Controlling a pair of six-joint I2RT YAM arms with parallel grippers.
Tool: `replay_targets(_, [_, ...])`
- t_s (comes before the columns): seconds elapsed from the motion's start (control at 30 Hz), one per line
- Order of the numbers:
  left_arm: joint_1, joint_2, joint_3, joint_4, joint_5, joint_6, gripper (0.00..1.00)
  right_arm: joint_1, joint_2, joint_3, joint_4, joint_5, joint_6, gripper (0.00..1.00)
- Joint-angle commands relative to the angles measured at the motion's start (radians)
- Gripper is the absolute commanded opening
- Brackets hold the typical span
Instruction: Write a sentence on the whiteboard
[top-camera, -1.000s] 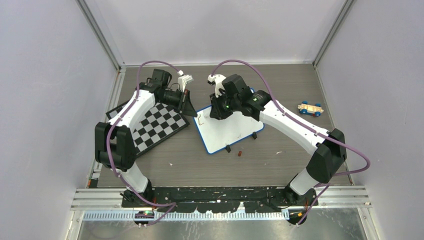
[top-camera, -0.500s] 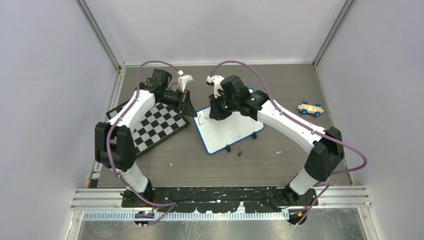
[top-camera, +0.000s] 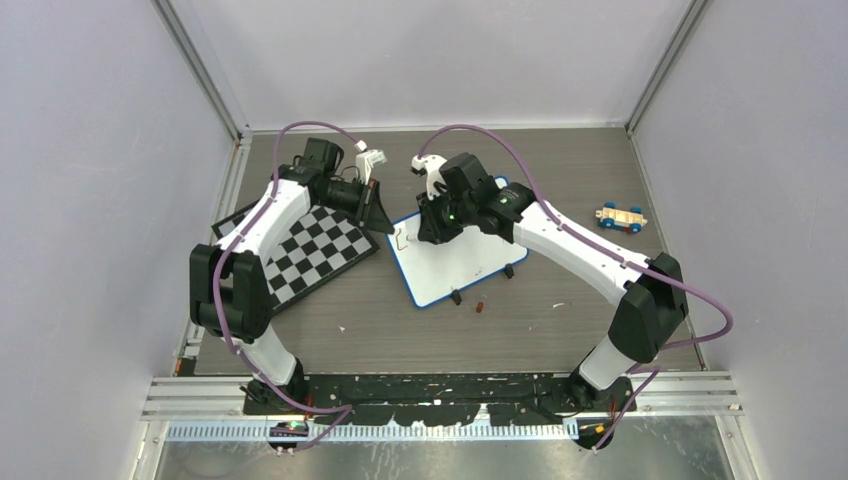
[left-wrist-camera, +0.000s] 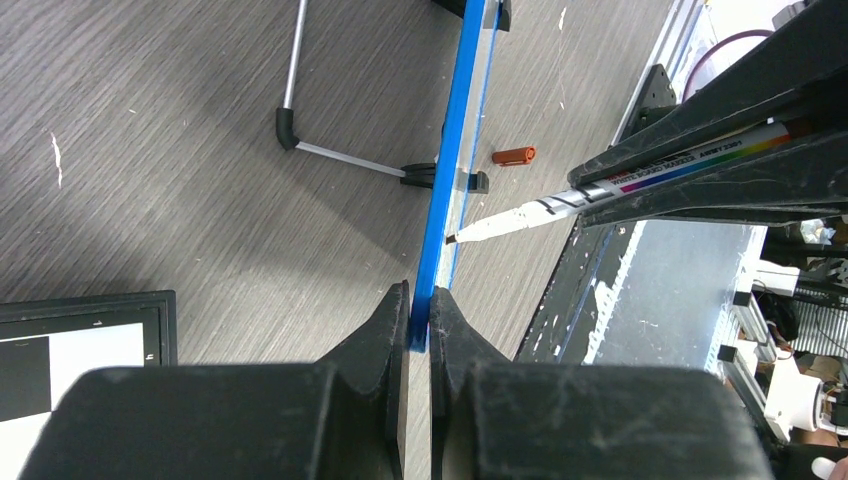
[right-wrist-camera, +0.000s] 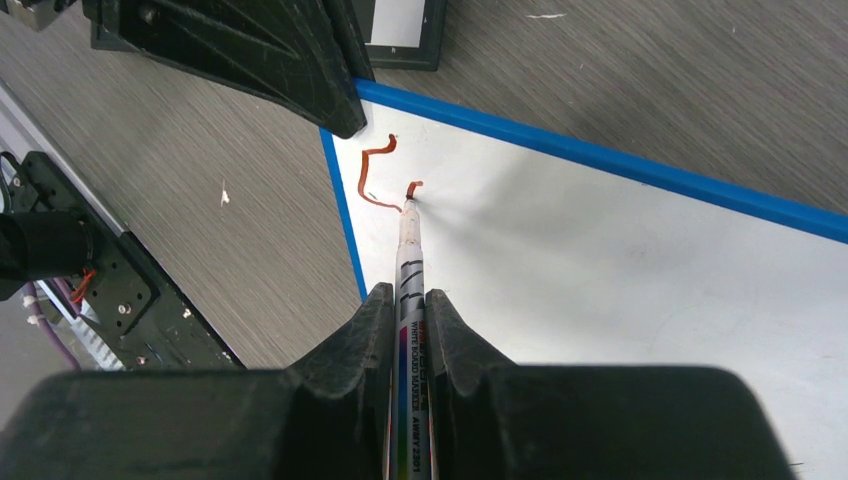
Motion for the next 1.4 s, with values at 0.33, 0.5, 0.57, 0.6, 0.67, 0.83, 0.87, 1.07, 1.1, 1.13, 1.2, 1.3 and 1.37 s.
replay_targets(0.33, [-0.007, -0.023, 0.028, -0.025, -0.021, 0.009, 0.00, 0.001, -0.048, -0.030, -0.002, 0.039, -0.043, 0.00])
replay_targets(0.5, [-0.008, -0.023, 0.030, -0.024, -0.018, 0.008, 0.00, -0.010, -0.057, -0.017, -0.012, 0.068, -0.045, 0.00])
replay_targets(0.57, [-0.008, -0.022, 0.030, -0.024, -0.018, 0.009, 0.00, -0.012, -0.057, -0.006, -0.012, 0.079, -0.042, 0.00])
replay_targets(0.6, [-0.009, -0.022, 0.031, -0.024, -0.018, 0.009, 0.00, -0.012, -0.056, 0.000, -0.012, 0.081, -0.042, 0.00])
replay_targets(0.67, [-0.010, -0.023, 0.030, -0.024, -0.017, 0.008, 0.00, -0.013, -0.053, 0.012, -0.008, 0.087, -0.039, 0.00])
replay_targets(0.83, [-0.012, -0.023, 0.028, -0.022, -0.018, 0.009, 0.00, -0.013, -0.037, 0.034, 0.003, 0.096, -0.027, 0.00])
replay_targets(0.87, [-0.012, -0.024, 0.028, -0.022, -0.017, 0.009, 0.00, -0.013, -0.035, 0.036, 0.007, 0.097, -0.022, 0.00])
replay_targets(1.07, [-0.013, -0.025, 0.030, -0.022, -0.017, 0.008, 0.00, -0.012, -0.024, 0.053, 0.016, 0.096, -0.012, 0.00])
replay_targets(1.1, [-0.013, -0.022, 0.030, -0.022, -0.017, 0.008, 0.00, -0.011, -0.019, 0.055, 0.016, 0.091, -0.010, 0.00])
replay_targets(1.13, [-0.014, -0.023, 0.030, -0.023, -0.017, 0.009, 0.00, -0.011, -0.016, 0.057, 0.016, 0.089, -0.006, 0.00])
replay_targets(1.2, [-0.013, -0.023, 0.030, -0.023, -0.017, 0.009, 0.00, -0.009, -0.014, 0.058, 0.018, 0.086, -0.002, 0.00])
replay_targets(1.3, [-0.013, -0.023, 0.028, -0.022, -0.017, 0.011, 0.00, -0.006, -0.006, 0.062, 0.022, 0.073, 0.002, 0.00])
replay_targets(1.37, [-0.014, -0.023, 0.028, -0.023, -0.017, 0.010, 0.00, 0.004, 0.000, 0.065, 0.020, 0.072, 0.002, 0.00])
